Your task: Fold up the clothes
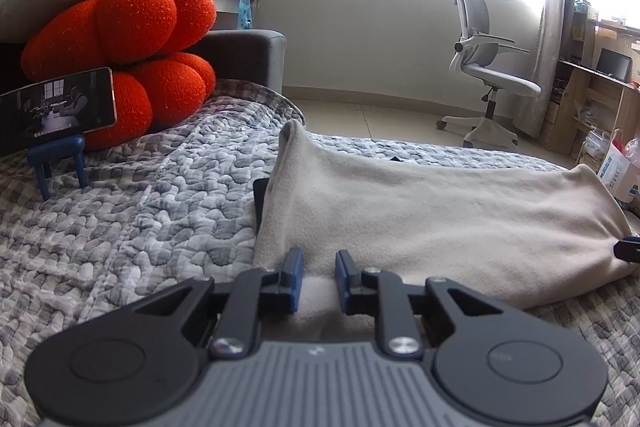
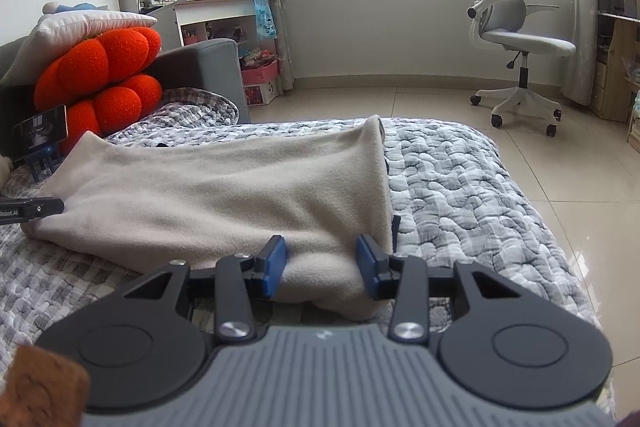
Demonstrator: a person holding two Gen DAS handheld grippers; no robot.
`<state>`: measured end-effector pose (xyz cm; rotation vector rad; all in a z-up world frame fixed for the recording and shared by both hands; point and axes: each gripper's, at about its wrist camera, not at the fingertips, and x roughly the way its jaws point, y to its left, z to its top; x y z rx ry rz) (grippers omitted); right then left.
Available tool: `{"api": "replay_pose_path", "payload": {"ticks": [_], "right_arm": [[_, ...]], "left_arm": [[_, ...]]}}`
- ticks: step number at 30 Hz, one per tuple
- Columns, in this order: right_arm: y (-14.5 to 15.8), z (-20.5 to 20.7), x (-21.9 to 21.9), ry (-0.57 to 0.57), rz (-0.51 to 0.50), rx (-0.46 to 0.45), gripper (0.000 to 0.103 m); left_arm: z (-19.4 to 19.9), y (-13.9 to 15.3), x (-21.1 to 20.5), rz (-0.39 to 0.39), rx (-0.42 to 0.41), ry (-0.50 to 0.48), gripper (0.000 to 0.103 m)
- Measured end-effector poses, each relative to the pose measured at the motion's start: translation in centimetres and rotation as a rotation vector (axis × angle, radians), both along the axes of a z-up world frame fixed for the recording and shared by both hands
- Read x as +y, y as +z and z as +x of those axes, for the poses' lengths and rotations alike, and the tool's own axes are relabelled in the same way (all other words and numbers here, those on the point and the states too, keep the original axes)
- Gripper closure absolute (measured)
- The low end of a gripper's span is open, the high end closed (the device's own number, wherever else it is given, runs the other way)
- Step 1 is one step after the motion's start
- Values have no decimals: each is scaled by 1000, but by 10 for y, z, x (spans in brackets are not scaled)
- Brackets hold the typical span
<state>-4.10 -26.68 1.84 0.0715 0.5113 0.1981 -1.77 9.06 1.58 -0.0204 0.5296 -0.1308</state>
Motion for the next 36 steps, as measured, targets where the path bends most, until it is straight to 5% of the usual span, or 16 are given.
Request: {"api": "replay_pose_path", "payload": {"ticks": [14, 21, 25, 27, 31, 36], "right_arm": [[3, -5, 7, -19, -28, -12, 58], [18, 11, 11, -8, 90, -31, 57], [29, 29, 30, 31, 64, -42, 57], [33, 38, 38, 51, 41, -49, 57], [37, 59, 32, 19, 105, -35, 57], [42, 93, 45, 30, 109, 23, 57]], "left_arm": [[-2, -2, -5, 29, -24, -4, 82], [-3, -2, -8, 51, -32, -2, 82], [-1, 6, -9, 47, -22, -17, 82], [1, 14, -9, 43, -13, -29, 79], [10, 47, -11, -20, -64, -41, 58], [64, 57, -31, -5, -10, -46, 53]]}}
